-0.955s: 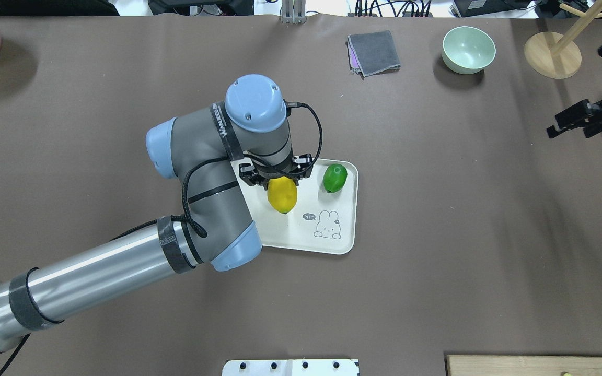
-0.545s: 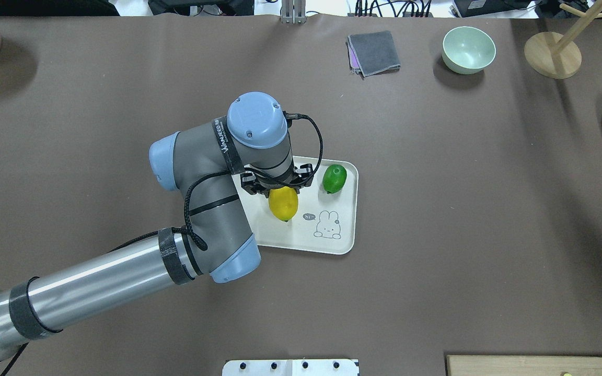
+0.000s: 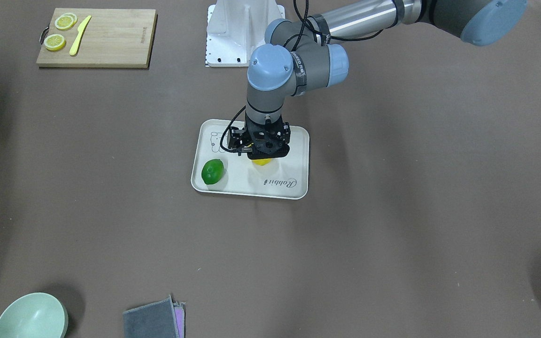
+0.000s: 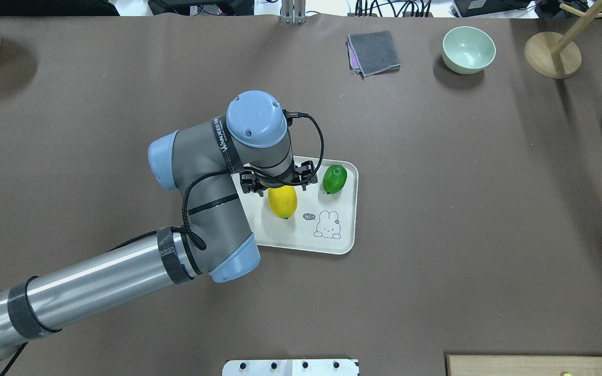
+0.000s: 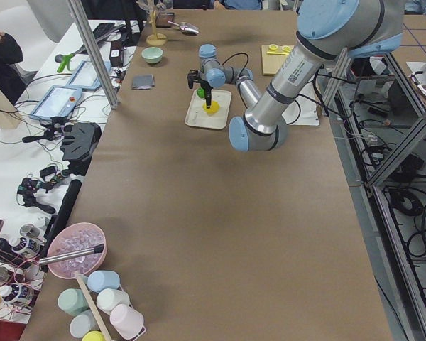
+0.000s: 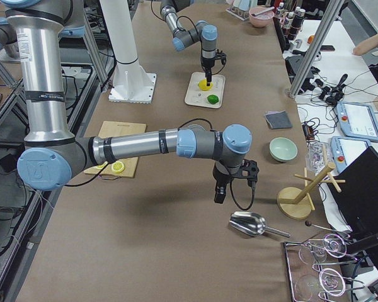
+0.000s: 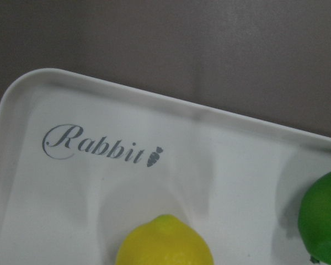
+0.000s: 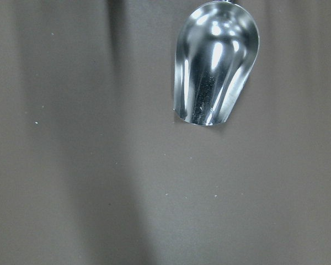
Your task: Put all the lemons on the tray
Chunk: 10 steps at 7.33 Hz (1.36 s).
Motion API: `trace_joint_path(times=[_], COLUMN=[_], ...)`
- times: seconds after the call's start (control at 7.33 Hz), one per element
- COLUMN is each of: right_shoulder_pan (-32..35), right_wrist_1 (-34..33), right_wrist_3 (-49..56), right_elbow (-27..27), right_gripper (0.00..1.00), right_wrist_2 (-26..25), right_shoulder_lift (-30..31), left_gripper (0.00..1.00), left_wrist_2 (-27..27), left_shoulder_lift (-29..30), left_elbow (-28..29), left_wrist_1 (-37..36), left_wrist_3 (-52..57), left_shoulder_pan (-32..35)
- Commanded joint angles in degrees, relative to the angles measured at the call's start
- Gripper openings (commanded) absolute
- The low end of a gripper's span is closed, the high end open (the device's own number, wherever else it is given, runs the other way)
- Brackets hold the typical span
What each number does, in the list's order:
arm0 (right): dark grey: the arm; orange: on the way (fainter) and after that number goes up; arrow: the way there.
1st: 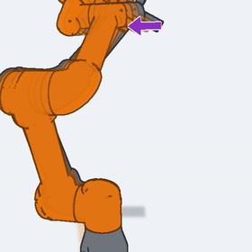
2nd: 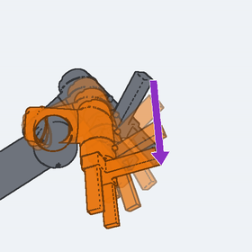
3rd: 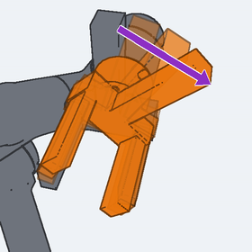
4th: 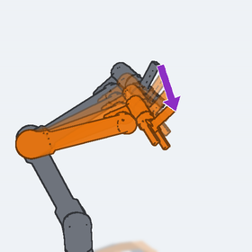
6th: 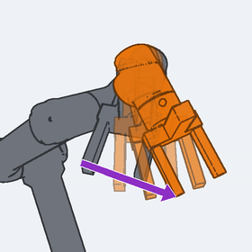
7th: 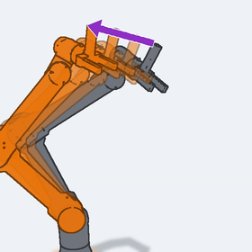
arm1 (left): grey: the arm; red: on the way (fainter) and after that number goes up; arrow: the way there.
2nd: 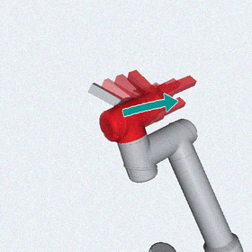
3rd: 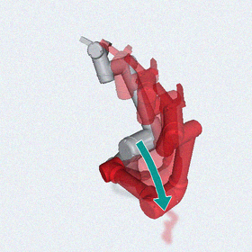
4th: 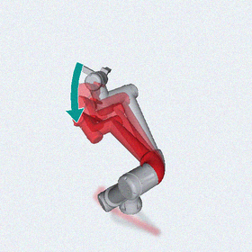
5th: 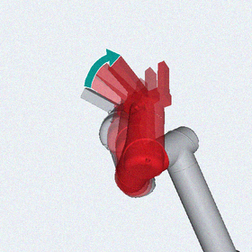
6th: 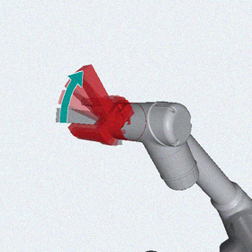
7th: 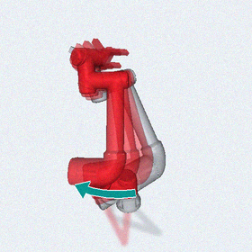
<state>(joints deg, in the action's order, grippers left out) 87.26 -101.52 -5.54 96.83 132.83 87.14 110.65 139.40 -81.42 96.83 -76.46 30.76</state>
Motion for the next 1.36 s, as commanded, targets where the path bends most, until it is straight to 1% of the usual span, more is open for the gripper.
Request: trace_joint_path(times=[0.0,0.27,0.41,0.55,0.68,0.82,0.95,1.09,1.23], right_shoulder_pan=[2.4,3.0,3.3,3.9,4.1,4.1,4.1,4.1,4.1], right_wrist_1=[-0.2,0.2,0.3,0.3,0.3,0.3,0.4,0.4,0.4], right_wrist_3=[2.3,2.3,2.3,2.3,2.3,2.3,2.2,2.2,2.2], right_elbow=[-1.5,-1.8,-1.8,-2.0,-2.0,-1.9,-1.7,-1.6,-1.5], right_gripper=[1.00,1.00,1.00,1.00,1.00,1.00,1.00,1.00,1.00], right_wrist_2=[-0.3,-0.2,-0.1,0.0,-0.1,-0.2,0.0,0.1,0.3], right_shoulder_lift=[0.3,1.6,1.7,1.9,1.9,1.8,1.7,1.6,1.5], left_gripper=[0.98,0.98,0.98,0.98,0.98,0.98,0.98,0.98,0.98], left_wrist_2=[5.8,13.3,17.3,18.6,19.0,21.8,23.5,24.8,25.1], left_shoulder_lift=[-0.6,-8.9,-12.2,-15.4,-19.6,-23.1,-26.1,-29.8,-32.9], left_elbow=[-0.8,-5.5,-5.8,-5.9,-6.4,-6.4,-6.3,-6.6,-8.0], left_wrist_1=[-0.6,-1.3,-2.7,-4.3,-4.3,-4.4,-4.2,-4.1,-3.8], left_wrist_3=[2.0,12.9,20.2,26.1,30.7,34.6,37.4,44.4,46.7], left_shoulder_pan=[4.8,14.0,18.9,22.4,25.9,29.6,33.5,35.9,37.9])
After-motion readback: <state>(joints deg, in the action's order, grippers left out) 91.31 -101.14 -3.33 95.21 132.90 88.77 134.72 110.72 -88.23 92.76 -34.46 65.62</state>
